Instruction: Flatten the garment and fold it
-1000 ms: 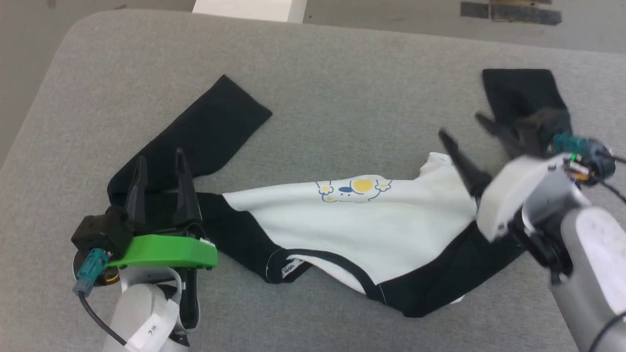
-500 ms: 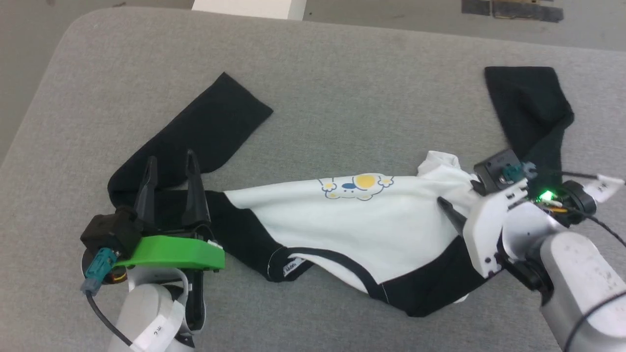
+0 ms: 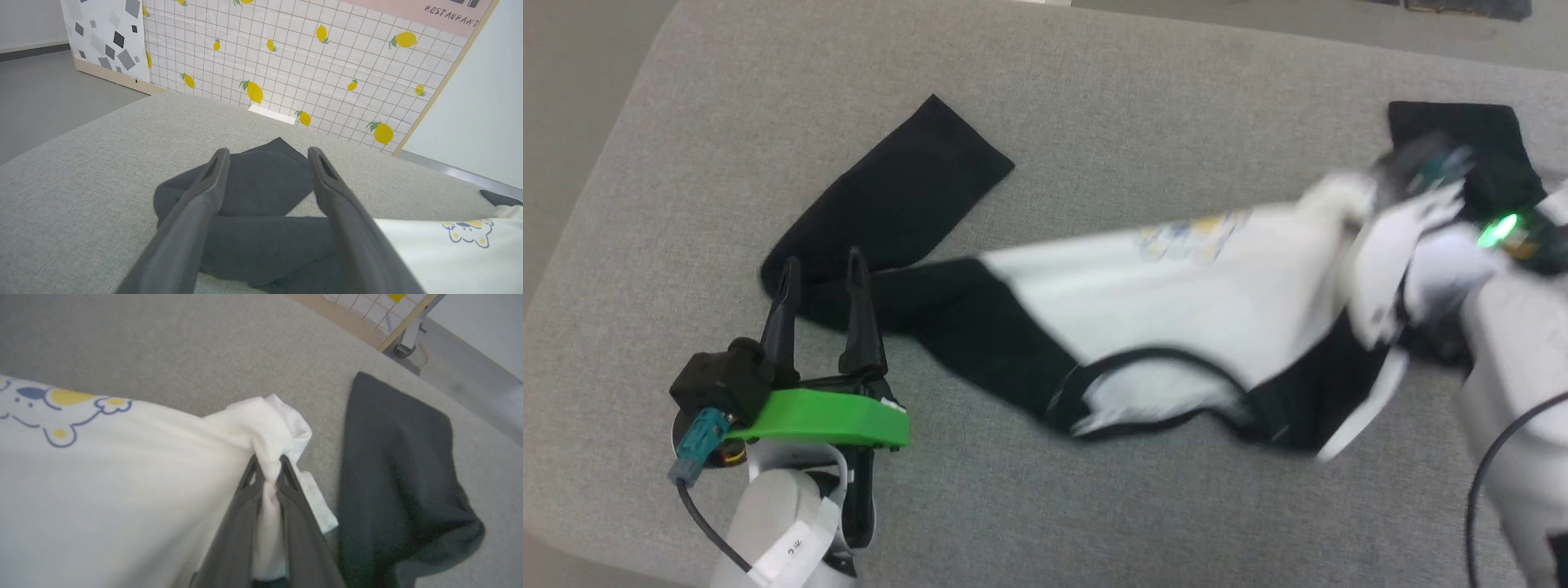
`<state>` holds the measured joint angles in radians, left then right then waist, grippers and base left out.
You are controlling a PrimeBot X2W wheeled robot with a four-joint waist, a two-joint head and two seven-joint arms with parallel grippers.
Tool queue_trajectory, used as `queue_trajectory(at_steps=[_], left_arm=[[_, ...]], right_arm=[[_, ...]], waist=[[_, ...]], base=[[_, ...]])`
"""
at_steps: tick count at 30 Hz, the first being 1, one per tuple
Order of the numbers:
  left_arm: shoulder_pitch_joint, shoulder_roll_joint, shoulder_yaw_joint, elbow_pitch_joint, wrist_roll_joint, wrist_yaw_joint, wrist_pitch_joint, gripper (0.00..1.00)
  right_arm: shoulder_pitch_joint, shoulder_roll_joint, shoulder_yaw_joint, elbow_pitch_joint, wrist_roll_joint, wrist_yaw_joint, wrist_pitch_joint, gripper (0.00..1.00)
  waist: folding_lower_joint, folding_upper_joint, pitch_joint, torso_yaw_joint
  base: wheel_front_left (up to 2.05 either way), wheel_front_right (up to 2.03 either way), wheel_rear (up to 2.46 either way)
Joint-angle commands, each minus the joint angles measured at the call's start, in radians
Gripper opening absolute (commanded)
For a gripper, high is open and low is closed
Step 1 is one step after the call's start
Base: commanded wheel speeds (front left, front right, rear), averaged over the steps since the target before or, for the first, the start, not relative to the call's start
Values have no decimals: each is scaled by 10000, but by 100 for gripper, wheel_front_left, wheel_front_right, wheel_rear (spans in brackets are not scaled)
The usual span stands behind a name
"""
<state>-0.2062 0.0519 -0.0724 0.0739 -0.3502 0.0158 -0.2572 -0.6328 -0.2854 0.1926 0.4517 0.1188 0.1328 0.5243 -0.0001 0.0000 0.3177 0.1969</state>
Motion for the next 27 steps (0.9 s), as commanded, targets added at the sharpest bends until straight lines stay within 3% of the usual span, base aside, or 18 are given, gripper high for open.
queue_trajectory(at_steps=[1, 6, 7, 8, 9, 13, 17, 27], left_arm=[[-166, -16, -5, 11, -68, 45, -45, 100], [-326, -16, -149, 56, -98, 49, -45, 100], [-367, -16, -180, 81, -105, 44, -45, 100], [-395, -16, -206, 101, -107, 44, -45, 100], [-420, -16, -238, 120, -111, 53, -45, 100], [-385, -16, -334, 219, -83, 19, -45, 100], [-215, -16, -418, 397, 101, -141, -45, 100], [-106, 30, -1702, 1434, 788, -951, 174, 100]], right_arm=[[-530, 74, -364, 151, -329, -21, -384, 0], [-1686, 544, -1573, 965, -1279, -21, -1487, 0], [-1823, 667, -1736, 1204, -1358, -21, -1594, 13], [-1887, 738, -1796, 1394, -1406, -21, -1652, 38], [-1925, 824, -1843, 1608, -1399, -21, -1725, 100], [-1607, 1029, -1833, 2013, -1061, -21, -2159, 100], [-746, 1165, -1775, 1469, -352, -21, -3235, 100], [2978, 1680, -1977, -2413, 509, -21, -5001, 100]], waist=[[1, 0, 88, 42], [1, 0, 231, 113], [1, 0, 242, 123], [1, 0, 241, 124], [1, 0, 230, 116], [1, 0, 2, -14], [1, 0, -399, -317], [1, 0, -1199, -1377]], base=[[0, 0, 0], [0, 0, 0], [0, 0, 0], [0, 0, 0], [0, 0, 0], [0, 0, 0], [0, 0, 0], [0, 0, 0]])
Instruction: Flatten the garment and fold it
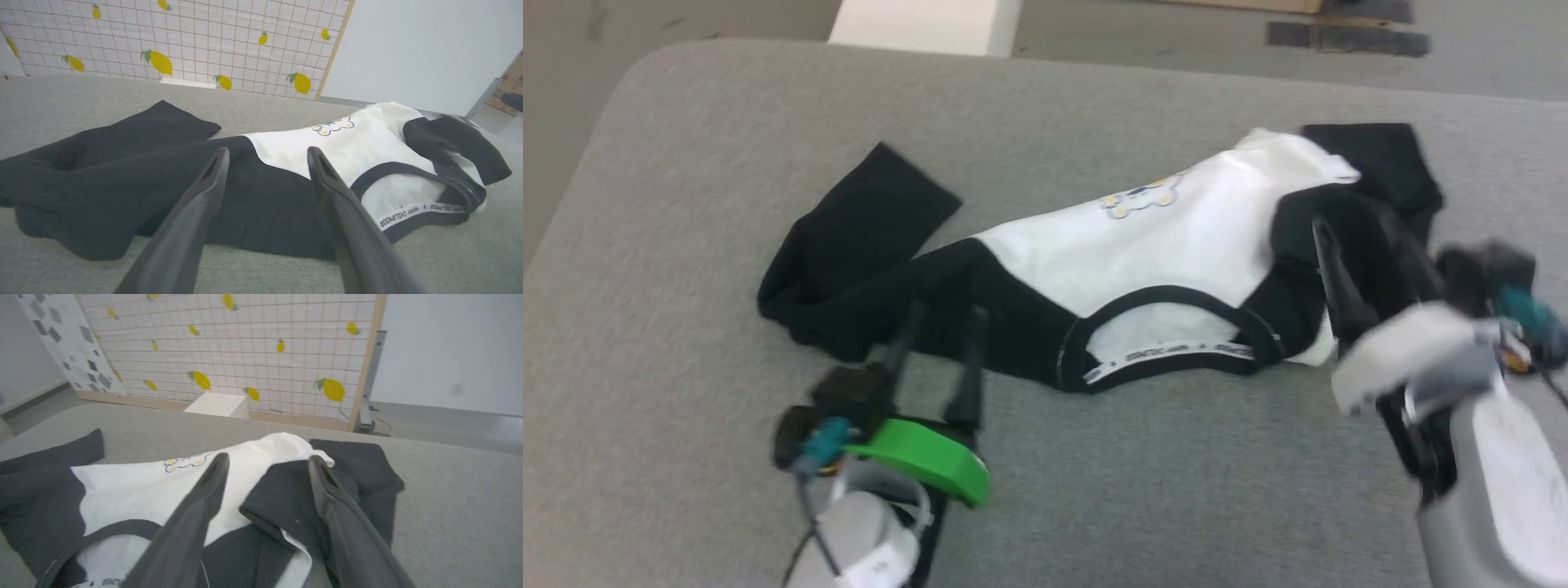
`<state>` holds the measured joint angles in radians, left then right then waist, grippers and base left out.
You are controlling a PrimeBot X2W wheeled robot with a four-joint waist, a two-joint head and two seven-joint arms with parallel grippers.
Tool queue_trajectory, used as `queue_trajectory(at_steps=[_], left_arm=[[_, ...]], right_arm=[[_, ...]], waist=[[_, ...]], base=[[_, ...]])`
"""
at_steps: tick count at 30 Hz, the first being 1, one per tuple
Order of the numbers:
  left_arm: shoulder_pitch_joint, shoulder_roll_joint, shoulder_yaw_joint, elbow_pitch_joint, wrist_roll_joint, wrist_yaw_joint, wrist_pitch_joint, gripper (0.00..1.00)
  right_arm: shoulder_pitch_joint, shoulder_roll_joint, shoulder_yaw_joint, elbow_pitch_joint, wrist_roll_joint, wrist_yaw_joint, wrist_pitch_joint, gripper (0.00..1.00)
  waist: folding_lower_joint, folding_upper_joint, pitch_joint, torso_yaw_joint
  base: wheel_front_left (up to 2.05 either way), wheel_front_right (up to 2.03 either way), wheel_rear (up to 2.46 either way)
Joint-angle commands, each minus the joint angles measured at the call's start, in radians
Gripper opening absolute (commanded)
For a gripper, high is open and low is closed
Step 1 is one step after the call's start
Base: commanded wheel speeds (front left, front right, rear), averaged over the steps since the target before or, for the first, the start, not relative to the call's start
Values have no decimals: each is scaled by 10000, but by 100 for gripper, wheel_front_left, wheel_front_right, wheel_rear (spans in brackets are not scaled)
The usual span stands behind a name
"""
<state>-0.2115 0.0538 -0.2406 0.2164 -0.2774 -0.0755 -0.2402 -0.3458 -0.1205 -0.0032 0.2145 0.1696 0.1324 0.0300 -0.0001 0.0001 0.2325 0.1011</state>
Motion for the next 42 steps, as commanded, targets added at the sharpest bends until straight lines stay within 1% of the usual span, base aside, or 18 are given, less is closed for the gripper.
queue_trajectory(at_steps=[1, 5, 8, 12, 17, 19, 20, 21, 23, 29, 32, 37, 42], left_arm=[[-131, 47, -231, 145, 135, -117, 123, 100], [-427, 131, -940, 620, 326, -304, 768, 100], [-608, 179, -1279, 1014, 419, -324, 1562, 100], [-823, 227, -1383, 1399, 406, -192, 2670, 100], [-1006, 327, -1313, 1776, 306, 190, 4334, 100], [-1034, 372, -1327, 1939, 253, 360, 5259, 100], [-1042, 393, -1331, 1977, 234, 424, 5601, 89], [-1050, 427, -1367, 1992, 217, 450, 5995, 42], [-1057, 468, -1406, 1863, 146, 411, 6373, 0], [-693, 524, -1447, 1147, -305, 140, 6698, 0], [-232, 583, -1253, 377, -673, 180, 6856, 0], [960, 884, -716, -1568, -1268, 597, 7386, 0], [2346, 1175, -252, -3168, -1737, 1204, 8177, 0]], right_arm=[[514, 135, -63, -454, -62, -17, -183, 100], [1695, 473, -294, -1622, -401, -17, -766, 100], [2280, 627, -428, -2005, -496, -17, -1157, 100], [2733, 692, -368, -1970, -247, -17, -1283, 100], [2785, 699, -173, -1886, 208, -17, -1375, 100], [2742, 700, -133, -1865, 291, -17, -1392, 100], [2725, 700, -124, -1851, 309, -17, -1400, 100], [2710, 701, -102, -1832, 345, -17, -1402, 100], [2695, 701, -71, -1803, 441, -17, -1414, 100], [2818, 702, -33, -1659, 590, -17, -1365, 100], [2914, 702, -85, -1660, 573, -17, -1253, 100], [3131, 702, -149, -1735, 501, -17, -918, 100], [3359, 702, 1, -1766, 434, -17, -252, 100]], waist=[[1, -1, -395, -528], [1, -1, -480, -876], [1, -1, -499, -1121], [1, -1, -456, -1490], [1, -1, -359, -1814], [1, -1, -331, -1896], [1, -1, -328, -1914], [1, -1, -328, -1929], [1, -1, -336, -1929], [1, -1, -596, -1691], [1, -1, -787, -1519], [1, -1, -1059, -1131], [1, -1, -1111, -837]], base=[[0, 0, 0], [0, 0, 0], [0, 0, 0], [0, 0, 0], [0, 0, 0], [0, 0, 0], [0, 0, 0], [0, 0, 0], [0, 0, 0], [0, 0, 0], [0, 0, 0], [0, 0, 0], [0, 0, 0]])
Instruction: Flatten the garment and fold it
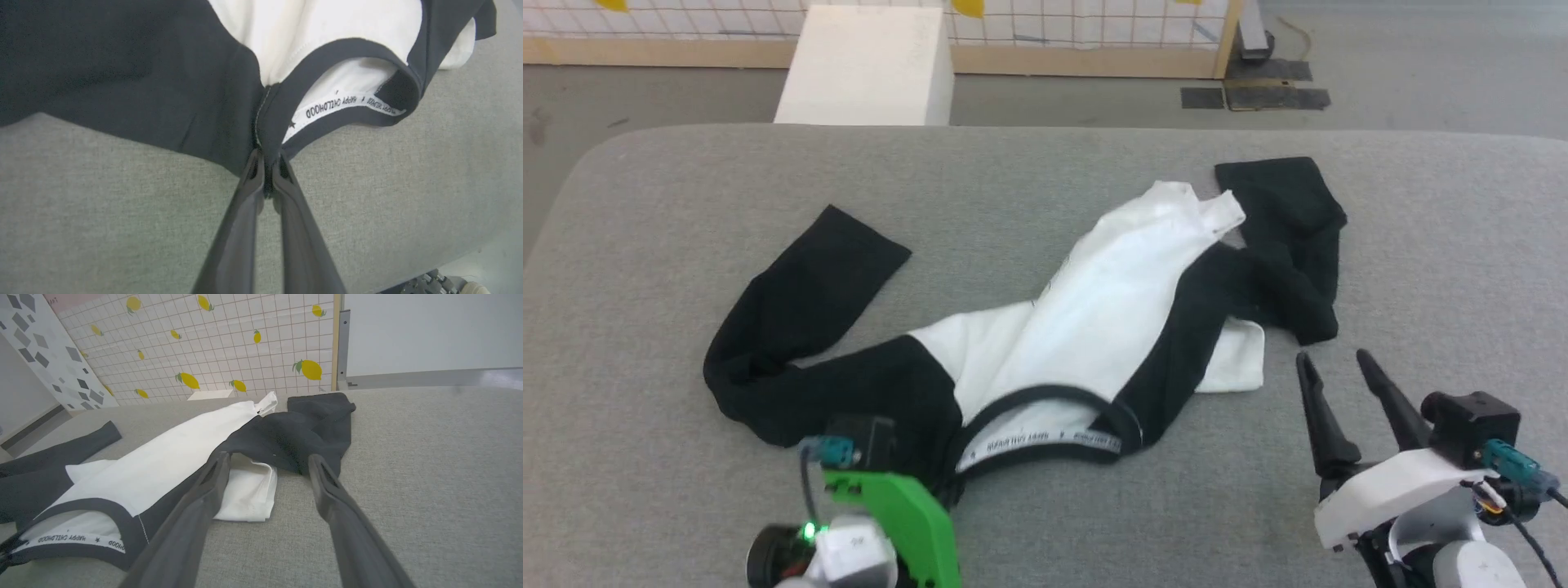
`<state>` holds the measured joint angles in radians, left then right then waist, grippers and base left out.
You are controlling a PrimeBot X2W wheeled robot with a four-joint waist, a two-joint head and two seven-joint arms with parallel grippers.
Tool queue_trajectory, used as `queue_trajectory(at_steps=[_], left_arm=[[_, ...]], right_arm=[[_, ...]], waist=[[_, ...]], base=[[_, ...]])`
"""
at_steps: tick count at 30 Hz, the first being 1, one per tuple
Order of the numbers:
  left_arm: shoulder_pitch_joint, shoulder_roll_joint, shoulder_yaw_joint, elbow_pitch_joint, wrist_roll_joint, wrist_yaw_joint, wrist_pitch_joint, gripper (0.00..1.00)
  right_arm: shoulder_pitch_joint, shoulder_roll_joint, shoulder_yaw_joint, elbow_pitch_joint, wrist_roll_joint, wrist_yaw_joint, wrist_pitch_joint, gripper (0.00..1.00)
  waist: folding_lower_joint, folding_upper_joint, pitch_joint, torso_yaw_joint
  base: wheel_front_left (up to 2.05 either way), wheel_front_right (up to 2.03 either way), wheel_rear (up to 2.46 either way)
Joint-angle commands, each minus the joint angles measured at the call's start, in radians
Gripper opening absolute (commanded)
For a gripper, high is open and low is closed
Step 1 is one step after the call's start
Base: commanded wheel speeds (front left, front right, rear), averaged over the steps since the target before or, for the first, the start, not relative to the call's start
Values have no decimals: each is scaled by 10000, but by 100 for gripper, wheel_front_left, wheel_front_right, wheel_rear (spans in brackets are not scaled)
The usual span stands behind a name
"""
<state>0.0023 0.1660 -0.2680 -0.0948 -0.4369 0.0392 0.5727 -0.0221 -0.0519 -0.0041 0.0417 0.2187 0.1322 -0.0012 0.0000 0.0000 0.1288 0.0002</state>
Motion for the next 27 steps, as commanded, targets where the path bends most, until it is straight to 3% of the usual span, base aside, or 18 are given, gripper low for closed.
queue_trajectory(at_steps=[1, 2, 3, 4, 5, 11, 18, 22, 25, 27], left_arm=[[405, 71, 85, -196, -227, 133, 134, 0], [603, 103, 169, -292, -278, 229, 177, 16], [736, 118, 223, -304, -317, 289, 193, 42], [845, 128, 269, -293, -340, 328, 154, 93], [873, 113, 301, -303, -335, 337, 27, 100], [428, -249, 451, -179, -229, 72, -1704, 100], [-574, -586, 875, 449, 417, -246, -5548, 100], [-867, -754, 967, 1016, 534, -229, -6933, 100], [-1059, -862, 997, 1513, 479, -167, -7573, 100], [-1104, -888, 996, 1713, 432, -170, -7700, 100]], right_arm=[[163, 16, 41, -39, -43, -15, 190, 100], [194, 16, 103, -53, -31, -15, 336, 100], [212, 16, 156, -78, -42, -15, 440, 100], [216, 16, 236, -117, -61, -15, 555, 100], [202, 16, 301, -150, -67, -15, 639, 100], [-172, 16, 602, 158, 157, -15, 1368, 100], [-1221, 16, 586, 1111, 371, -15, 2296, 100], [-1829, 16, 383, 1806, 408, -15, 2658, 100], [-2200, 16, 222, 2049, 391, -15, 2430, 0], [-2158, 16, 57, 1997, 246, -15, 2324, 0]], waist=[[0, 0, -55, 227], [0, 0, -25, 272], [0, 0, 4, 308], [0, 0, 46, 344], [0, 0, 98, 380], [0, 0, 338, 691], [0, 0, 650, 1106], [0, 0, 795, 1311], [0, 0, 836, 1418], [0, 0, 816, 1419]], base=[[0, 0, 0], [0, 0, 0], [0, 0, 0], [0, 0, 0], [0, 0, 0], [0, 0, 0], [0, 0, 0], [0, 0, 0], [0, 0, 0], [0, 0, 0]])
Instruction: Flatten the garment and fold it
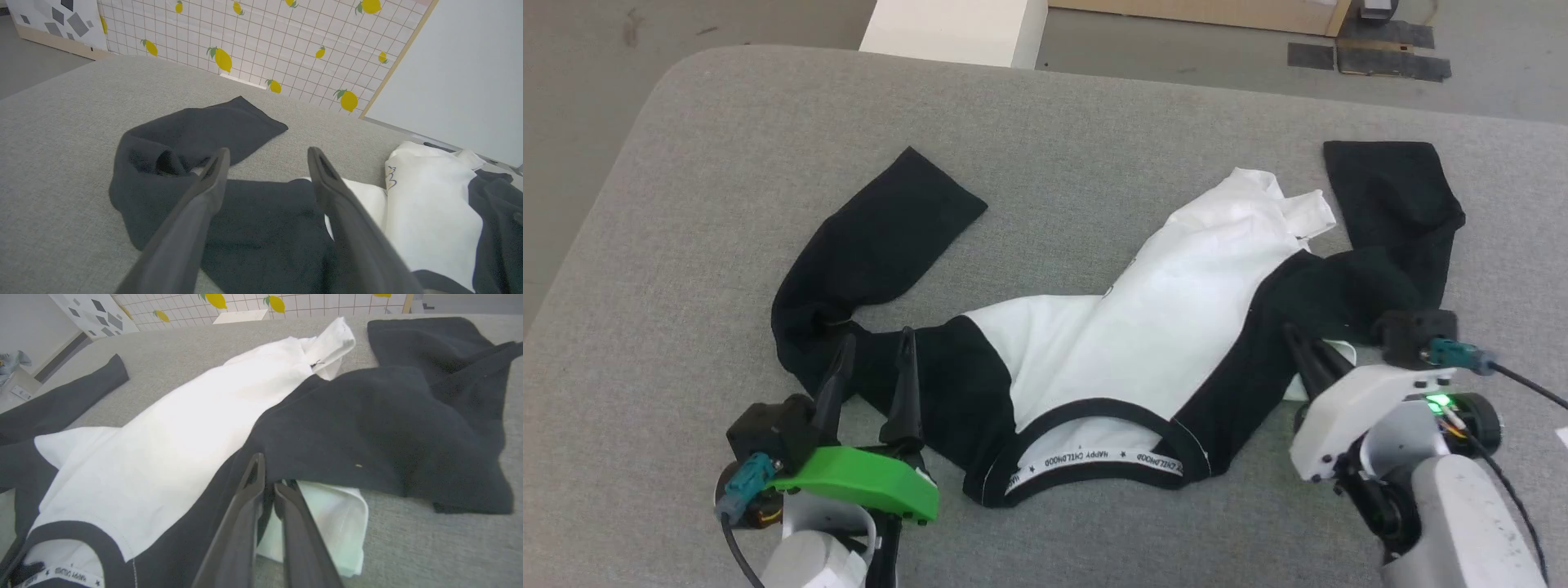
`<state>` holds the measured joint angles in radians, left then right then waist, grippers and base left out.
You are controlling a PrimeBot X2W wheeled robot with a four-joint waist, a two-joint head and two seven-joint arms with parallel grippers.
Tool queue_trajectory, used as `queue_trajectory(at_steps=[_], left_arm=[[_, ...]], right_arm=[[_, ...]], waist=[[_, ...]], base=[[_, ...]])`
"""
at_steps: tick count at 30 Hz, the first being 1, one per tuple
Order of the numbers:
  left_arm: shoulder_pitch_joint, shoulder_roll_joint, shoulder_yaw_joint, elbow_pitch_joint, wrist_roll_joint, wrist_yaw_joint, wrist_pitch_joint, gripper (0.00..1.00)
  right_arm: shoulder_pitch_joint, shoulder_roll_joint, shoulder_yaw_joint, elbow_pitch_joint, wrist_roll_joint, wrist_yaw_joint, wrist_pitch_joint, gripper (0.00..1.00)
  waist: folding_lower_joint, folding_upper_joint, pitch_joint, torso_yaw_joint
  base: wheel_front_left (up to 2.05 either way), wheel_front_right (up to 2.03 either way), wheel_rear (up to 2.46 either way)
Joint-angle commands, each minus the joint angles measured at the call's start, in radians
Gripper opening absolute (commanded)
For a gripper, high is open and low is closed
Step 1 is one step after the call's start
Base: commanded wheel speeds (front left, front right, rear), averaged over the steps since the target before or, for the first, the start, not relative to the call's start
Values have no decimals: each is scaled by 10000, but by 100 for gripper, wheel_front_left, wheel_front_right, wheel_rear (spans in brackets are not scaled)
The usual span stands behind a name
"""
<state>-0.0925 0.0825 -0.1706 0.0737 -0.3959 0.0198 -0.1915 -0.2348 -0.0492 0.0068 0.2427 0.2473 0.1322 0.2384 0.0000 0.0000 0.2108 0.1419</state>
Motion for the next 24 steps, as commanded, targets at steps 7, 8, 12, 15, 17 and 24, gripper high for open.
queue_trajectory(at_steps=[7, 8, 12, 15, 17, 24], left_arm=[[-120, -60, 223, 530, -95, 170, -315, 100], [-108, -47, 254, 566, -119, 178, -329, 100], [-115, 13, 290, 606, -140, 206, -338, 100], [-128, 52, 312, 563, -154, 257, -294, 100], [-137, 120, 322, 565, -169, 251, -234, 100], [-92, 356, 122, 579, -106, 222, 270, 100]], right_arm=[[1593, -11, -1601, -1669, -579, -15, 494, 0], [1913, -11, -1870, -2004, -628, -15, 754, 0], [2986, -11, -2805, -3120, -776, -15, 1806, 0], [3469, -11, -3380, -3562, -645, -15, 2297, 0], [3629, -11, -3526, -3656, -599, -15, 2469, 1], [3450, -11, -3962, -3627, -568, -15, 906, 100]], waist=[[0, 0, -269, -447], [0, 0, -291, -553], [0, 0, -310, -915], [0, 0, -273, -1179], [0, 0, -250, -1351], [0, 0, -394, -1640]], base=[[0, 0, 0], [0, 0, 0], [0, 0, 0], [0, 0, 0], [0, 0, 0], [0, 0, 0]])
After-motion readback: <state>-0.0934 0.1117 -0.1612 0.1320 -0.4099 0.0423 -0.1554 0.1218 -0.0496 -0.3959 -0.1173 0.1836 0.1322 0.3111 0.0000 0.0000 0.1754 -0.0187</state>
